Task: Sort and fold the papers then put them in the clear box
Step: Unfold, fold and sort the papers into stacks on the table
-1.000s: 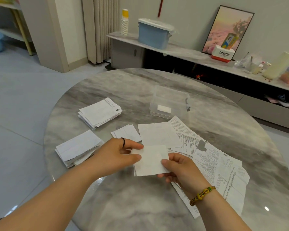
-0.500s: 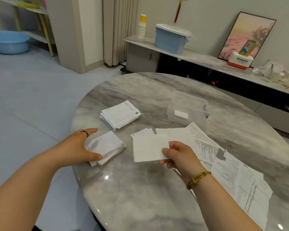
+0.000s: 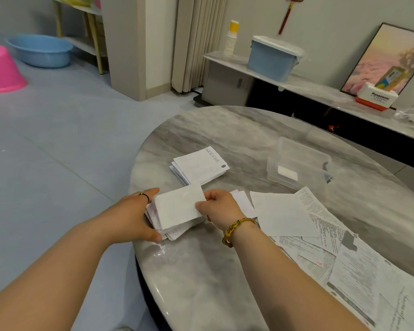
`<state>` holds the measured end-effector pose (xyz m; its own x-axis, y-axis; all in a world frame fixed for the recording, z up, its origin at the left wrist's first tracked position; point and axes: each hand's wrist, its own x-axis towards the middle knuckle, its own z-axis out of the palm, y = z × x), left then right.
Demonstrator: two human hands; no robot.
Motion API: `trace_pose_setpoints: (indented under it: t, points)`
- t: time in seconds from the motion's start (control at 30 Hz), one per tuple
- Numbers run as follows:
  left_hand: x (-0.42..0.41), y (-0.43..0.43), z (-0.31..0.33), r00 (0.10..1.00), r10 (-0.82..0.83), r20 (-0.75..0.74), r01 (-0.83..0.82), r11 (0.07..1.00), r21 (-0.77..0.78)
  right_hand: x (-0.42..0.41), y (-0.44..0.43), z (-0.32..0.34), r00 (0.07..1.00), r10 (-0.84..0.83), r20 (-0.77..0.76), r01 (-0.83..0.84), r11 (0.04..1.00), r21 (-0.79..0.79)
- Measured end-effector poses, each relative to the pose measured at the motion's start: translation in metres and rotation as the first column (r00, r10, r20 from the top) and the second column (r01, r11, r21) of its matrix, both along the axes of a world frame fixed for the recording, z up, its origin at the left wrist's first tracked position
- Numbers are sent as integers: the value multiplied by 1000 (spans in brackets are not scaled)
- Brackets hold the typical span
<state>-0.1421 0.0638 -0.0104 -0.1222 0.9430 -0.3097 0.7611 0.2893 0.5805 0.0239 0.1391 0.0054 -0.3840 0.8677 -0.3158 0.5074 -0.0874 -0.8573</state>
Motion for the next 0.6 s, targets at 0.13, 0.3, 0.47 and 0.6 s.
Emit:
trace_pose_setpoints:
  t: [0.13, 0.3, 0.47, 0.6]
  points:
    - [4, -1, 2, 999, -19, -39, 19, 1000, -3, -7, -1, -10, 995, 38, 88, -43, 997, 63]
    - [10, 0, 4, 995, -44, -92, 43, 999, -15, -11, -7, -15, 988, 31, 148, -47, 993, 107]
    - [19, 1, 6, 990, -39, -136, 33, 999, -43, -14, -10, -18, 981, 9, 196, -42, 985, 166]
    - [38, 1, 1, 966, -16, -256, 11, 1000, -20, -14, -12, -21, 967, -14, 253, -41, 976, 212]
